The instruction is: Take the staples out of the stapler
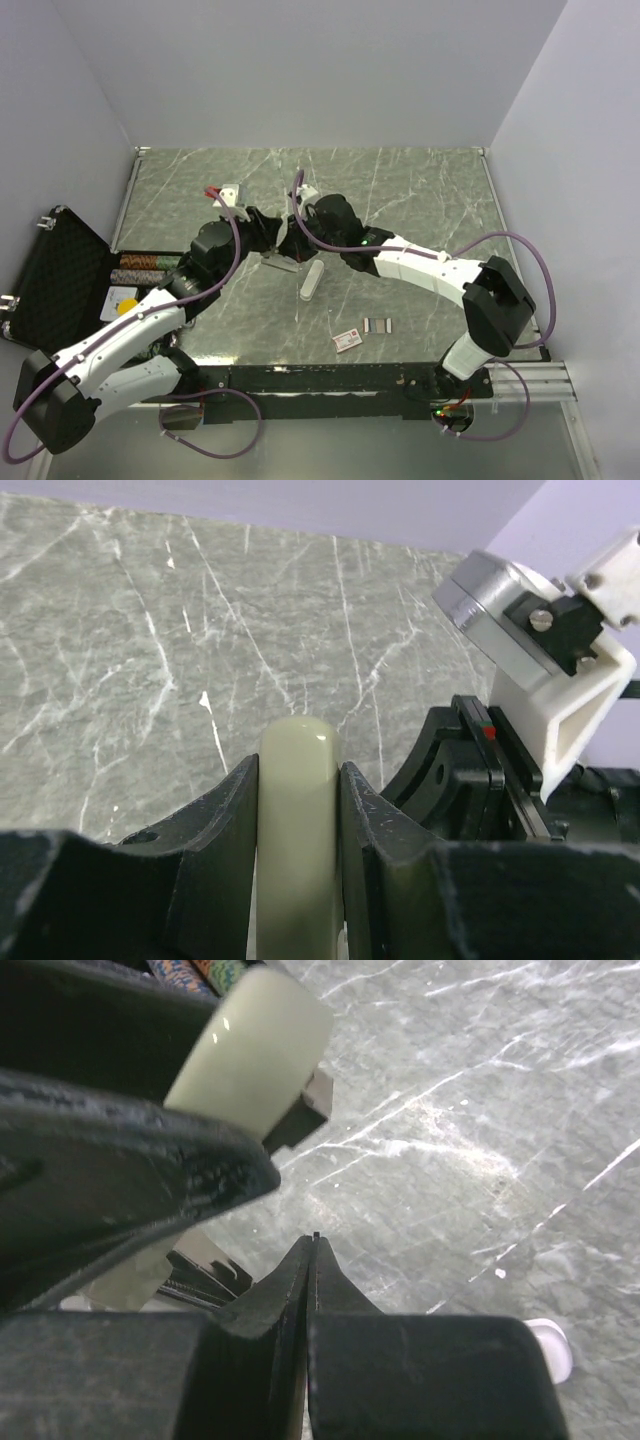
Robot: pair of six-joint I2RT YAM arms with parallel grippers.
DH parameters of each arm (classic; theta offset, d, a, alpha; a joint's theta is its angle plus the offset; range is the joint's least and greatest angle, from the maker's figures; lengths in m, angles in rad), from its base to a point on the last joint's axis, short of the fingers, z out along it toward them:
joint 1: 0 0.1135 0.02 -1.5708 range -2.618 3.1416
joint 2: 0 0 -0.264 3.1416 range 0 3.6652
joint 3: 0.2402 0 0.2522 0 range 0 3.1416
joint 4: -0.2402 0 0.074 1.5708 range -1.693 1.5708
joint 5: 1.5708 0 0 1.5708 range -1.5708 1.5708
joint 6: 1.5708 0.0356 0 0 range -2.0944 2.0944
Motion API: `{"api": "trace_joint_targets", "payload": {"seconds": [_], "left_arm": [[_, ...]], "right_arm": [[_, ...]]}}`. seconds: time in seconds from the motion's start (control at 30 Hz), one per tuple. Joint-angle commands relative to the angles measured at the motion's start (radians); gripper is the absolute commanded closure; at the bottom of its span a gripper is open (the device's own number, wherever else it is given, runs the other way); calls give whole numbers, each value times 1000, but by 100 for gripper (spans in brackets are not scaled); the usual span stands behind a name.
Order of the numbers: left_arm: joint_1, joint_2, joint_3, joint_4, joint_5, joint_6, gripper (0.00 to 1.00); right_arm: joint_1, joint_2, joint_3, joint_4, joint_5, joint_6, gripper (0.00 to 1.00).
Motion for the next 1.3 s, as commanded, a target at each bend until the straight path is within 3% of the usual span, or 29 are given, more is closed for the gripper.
{"api": "trace_joint_targets", "payload": {"seconds": [0.0,0.27,0.6,0.93,1.27], "left_arm": [[8,-13,63,94,-82,-20,99],[8,48,18,157,-193,-27,99],[8,120,-13,208,-283,-23,99],[6,171,-68,258,-346,-12,99],[6,169,-59,237,-306,-15,99]], "right_arm": [[14,6,-11,48,-54,32,100],[25,61,13,98,-135,87,100],[41,207,35,278,-301,210,100],[46,238,12,387,-315,257,100],[43,236,24,289,-240,201,100]]}}
